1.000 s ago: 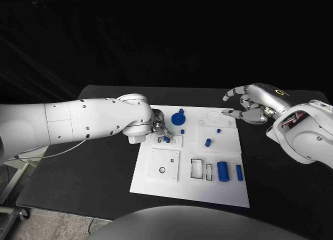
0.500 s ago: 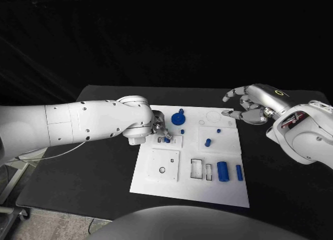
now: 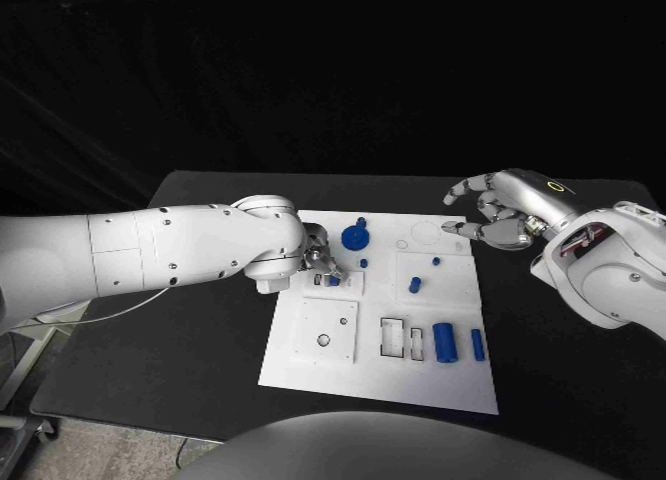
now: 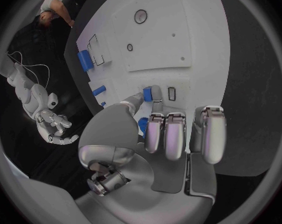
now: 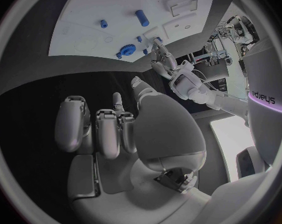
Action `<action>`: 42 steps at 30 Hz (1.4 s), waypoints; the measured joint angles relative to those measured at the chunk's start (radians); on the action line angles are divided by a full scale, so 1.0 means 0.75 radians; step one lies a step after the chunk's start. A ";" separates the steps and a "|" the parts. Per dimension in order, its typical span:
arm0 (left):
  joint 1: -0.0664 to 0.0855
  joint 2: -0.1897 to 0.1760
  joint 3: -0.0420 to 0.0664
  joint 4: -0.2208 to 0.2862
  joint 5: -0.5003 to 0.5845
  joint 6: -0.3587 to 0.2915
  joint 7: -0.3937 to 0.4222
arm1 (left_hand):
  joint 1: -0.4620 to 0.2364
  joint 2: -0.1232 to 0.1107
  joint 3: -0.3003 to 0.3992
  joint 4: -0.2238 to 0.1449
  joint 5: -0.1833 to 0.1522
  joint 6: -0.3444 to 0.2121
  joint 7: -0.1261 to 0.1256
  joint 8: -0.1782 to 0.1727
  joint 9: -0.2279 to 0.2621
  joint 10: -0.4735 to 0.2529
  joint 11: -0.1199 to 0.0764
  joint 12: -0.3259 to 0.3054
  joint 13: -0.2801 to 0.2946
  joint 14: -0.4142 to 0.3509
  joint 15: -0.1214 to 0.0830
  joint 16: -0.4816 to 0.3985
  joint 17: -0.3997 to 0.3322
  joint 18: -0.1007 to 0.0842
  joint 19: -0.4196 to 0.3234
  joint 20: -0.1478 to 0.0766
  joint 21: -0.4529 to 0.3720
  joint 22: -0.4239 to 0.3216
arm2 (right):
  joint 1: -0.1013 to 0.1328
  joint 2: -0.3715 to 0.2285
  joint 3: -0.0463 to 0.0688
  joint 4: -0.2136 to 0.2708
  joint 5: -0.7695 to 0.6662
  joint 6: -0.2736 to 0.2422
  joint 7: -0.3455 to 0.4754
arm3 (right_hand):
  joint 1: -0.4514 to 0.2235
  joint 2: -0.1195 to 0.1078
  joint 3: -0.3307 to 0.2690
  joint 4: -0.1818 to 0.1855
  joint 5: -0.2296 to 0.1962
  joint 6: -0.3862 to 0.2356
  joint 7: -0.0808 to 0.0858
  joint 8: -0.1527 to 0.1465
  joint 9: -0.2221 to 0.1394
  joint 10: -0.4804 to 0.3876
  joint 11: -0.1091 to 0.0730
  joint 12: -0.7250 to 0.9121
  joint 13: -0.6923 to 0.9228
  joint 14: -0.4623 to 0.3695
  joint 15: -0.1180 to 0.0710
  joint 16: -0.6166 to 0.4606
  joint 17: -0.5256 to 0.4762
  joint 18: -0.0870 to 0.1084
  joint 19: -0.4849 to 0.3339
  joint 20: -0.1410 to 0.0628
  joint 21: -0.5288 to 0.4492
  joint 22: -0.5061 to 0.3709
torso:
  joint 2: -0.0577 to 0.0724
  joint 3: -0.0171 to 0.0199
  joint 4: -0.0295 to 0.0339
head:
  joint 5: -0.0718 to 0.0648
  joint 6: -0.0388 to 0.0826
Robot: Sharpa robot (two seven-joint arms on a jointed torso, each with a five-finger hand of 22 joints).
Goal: Assemble the parts on the task board
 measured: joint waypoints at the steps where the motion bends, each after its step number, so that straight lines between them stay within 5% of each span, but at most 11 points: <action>1: -0.001 0.000 -0.001 0.000 0.000 0.000 0.000 | -0.025 -0.002 -0.021 0.021 -0.036 0.006 0.006 -0.005 -0.002 0.001 0.008 0.000 0.000 0.004 0.004 0.000 0.000 0.000 0.000 0.000 0.000 0.000 | 0.000 0.000 0.000 0.000 0.000 0.000 0.000 | 0.000 0.000 0.000 0.000 0.000 0.000 0.000 0.000 0.000 0.000 0.000 0.000 0.000 0.000 0.000 0.000 0.000 0.000 0.000 0.000 0.000 0.000 | 0.000 0.0000 0.0000 | 0.000 0.000; 4: -0.002 0.000 -0.001 0.001 0.000 0.000 0.000 | -0.103 -0.011 -0.083 0.091 -0.135 0.013 0.014 -0.027 -0.010 0.002 0.012 0.000 0.000 -0.001 0.009 0.000 0.000 0.000 0.000 0.000 0.000 0.000 | -0.001 0.000 0.000 -0.001 0.001 0.001 0.000 | 0.000 0.000 0.000 0.000 0.000 0.000 0.000 0.000 0.000 0.000 0.000 0.000 0.000 0.000 0.000 0.000 0.000 0.000 0.000 0.000 0.000 0.000 | 0.000 0.0001 0.0000 | 0.000 0.000; 8: -0.002 -0.001 -0.001 0.001 0.000 0.001 0.000 | -0.168 -0.012 -0.150 0.157 -0.205 0.041 0.018 -0.034 -0.001 0.002 0.012 0.000 0.000 -0.001 0.009 0.000 0.000 0.000 -0.005 0.005 0.000 0.000 | -0.002 0.000 0.000 -0.003 0.002 0.003 0.000 | 0.000 0.000 0.000 0.000 0.000 0.000 0.000 0.000 0.000 0.000 0.000 0.000 0.000 0.000 0.000 0.000 0.000 0.000 0.000 0.000 0.000 0.000 | 0.001 0.0000 0.0000 | 0.000 0.000; 21: -0.004 -0.010 -0.001 0.002 -0.024 0.001 -0.001 | -0.177 -0.004 -0.205 0.198 -0.216 0.071 0.004 0.002 0.086 0.002 0.012 0.000 0.000 -0.001 0.009 0.000 0.000 0.000 -0.005 0.005 0.000 0.001 | -0.005 -0.004 0.000 -0.004 0.005 0.011 0.000 | 0.000 0.000 0.000 0.000 0.000 0.000 0.000 0.000 -0.002 0.000 0.000 0.000 0.000 0.000 0.000 -0.005 0.000 0.000 0.000 0.000 -0.009 0.000 | 0.002 -0.0003 -0.0003 | -0.001 0.000; 26: 0.000 -0.048 0.011 0.042 -0.034 -0.007 -0.002 | -0.158 0.012 -0.216 0.193 -0.196 0.073 0.002 0.012 0.117 -0.001 0.004 0.000 0.000 0.002 0.006 0.000 0.000 0.000 -0.005 0.005 0.008 0.001 | -0.005 -0.011 0.000 0.000 0.006 0.013 0.000 | 0.000 0.000 0.000 0.000 0.000 0.000 0.000 0.000 -0.002 0.000 0.000 0.000 0.000 0.000 0.000 -0.005 0.000 0.000 0.000 0.000 -0.009 0.000 | 0.002 -0.0003 -0.0004 | -0.005 0.000; 29: 0.020 -0.079 0.021 0.072 -0.038 -0.009 -0.002 | -0.146 0.005 -0.219 0.189 -0.196 0.078 -0.003 0.012 0.127 0.002 0.002 0.000 0.000 0.004 0.004 0.000 -0.001 0.000 -0.005 0.005 0.008 0.001 | -0.005 -0.017 0.000 0.002 0.007 0.014 0.000 | 0.000 0.000 0.000 0.000 0.000 0.000 0.000 0.000 -0.002 0.000 0.000 0.000 0.000 0.000 0.000 -0.005 0.000 0.000 0.000 0.000 -0.009 0.000 | 0.004 -0.0003 -0.0010 | -0.006 0.000; 33: 0.059 -0.116 0.072 0.099 -0.041 -0.009 -0.002 | -0.137 0.007 -0.223 0.185 -0.190 0.080 -0.005 0.018 0.138 0.002 0.002 0.000 0.000 0.003 0.003 0.000 -0.001 0.000 0.000 0.000 0.013 0.001 | -0.005 -0.021 0.000 0.004 0.009 0.017 -0.001 | 0.000 0.000 0.000 0.000 0.000 0.000 0.000 0.000 -0.003 0.000 0.000 0.000 0.000 0.000 0.000 -0.005 0.000 0.000 0.000 0.000 -0.009 0.000 | 0.008 -0.0009 -0.0012 | -0.003 0.000; 35: 0.078 -0.128 0.086 0.106 -0.041 -0.008 -0.002 | -0.126 0.010 -0.227 0.181 -0.190 0.083 -0.007 0.018 0.143 0.002 0.002 0.000 0.000 -0.001 -0.001 0.000 -0.001 0.000 0.000 0.000 0.013 0.001 | -0.004 -0.020 0.000 0.003 0.010 0.019 -0.001 | 0.000 0.000 0.000 0.000 0.000 0.000 0.000 0.000 -0.003 0.000 0.000 0.000 0.000 0.000 0.000 -0.005 -0.001 0.000 0.000 0.000 -0.009 0.000 | 0.011 -0.0004 -0.0012 | -0.001 0.000; 42: 0.153 -0.147 0.110 0.082 -0.041 0.016 -0.002 | -0.052 0.015 -0.241 0.148 -0.154 0.077 -0.022 0.054 0.216 0.002 -0.007 0.000 0.000 0.004 -0.006 0.000 -0.001 0.000 0.000 -0.010 0.018 0.001 | -0.004 -0.004 0.000 -0.011 0.016 0.027 -0.002 | 0.000 0.000 0.000 0.000 0.000 0.000 0.000 0.000 -0.003 0.000 0.000 0.000 0.000 0.000 0.000 -0.005 -0.001 0.000 0.000 0.000 -0.009 0.001 | 0.023 0.0006 -0.0012 | 0.006 0.000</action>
